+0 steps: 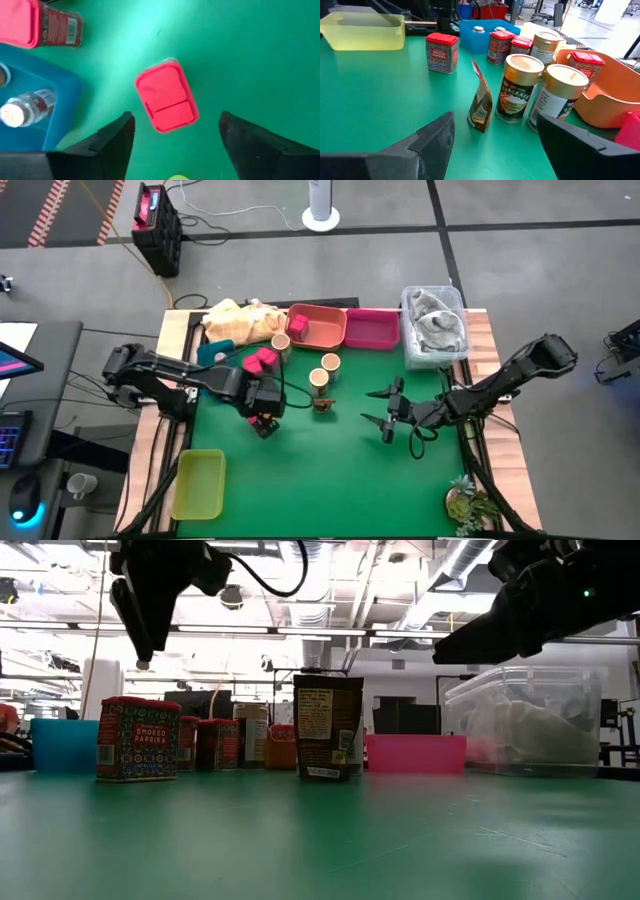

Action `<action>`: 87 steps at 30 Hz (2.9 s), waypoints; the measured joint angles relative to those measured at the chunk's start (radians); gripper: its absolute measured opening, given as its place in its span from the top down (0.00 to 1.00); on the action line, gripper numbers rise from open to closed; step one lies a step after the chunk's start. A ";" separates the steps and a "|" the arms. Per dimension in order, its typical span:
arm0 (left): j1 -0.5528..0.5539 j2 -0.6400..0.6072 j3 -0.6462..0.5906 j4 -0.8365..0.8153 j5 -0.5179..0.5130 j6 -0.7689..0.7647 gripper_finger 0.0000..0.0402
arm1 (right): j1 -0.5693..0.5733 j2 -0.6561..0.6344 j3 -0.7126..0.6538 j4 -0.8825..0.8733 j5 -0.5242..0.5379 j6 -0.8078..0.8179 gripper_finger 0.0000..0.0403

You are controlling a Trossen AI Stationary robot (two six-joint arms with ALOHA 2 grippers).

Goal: Sort spices by type
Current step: Put the bottom red seasoning can into the orange bin

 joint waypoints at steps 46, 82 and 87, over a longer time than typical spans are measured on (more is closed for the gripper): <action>0.061 0.001 -0.066 0.301 -0.030 0.058 0.48 | -0.004 0.000 0.000 0.002 0.000 -0.002 0.25; 0.645 0.406 0.381 0.593 -0.172 0.522 0.44 | -0.029 0.000 0.000 -0.018 0.001 -0.003 0.25; 0.645 0.477 0.387 0.566 -0.179 0.536 0.45 | -0.029 0.000 0.000 -0.017 0.000 -0.003 0.25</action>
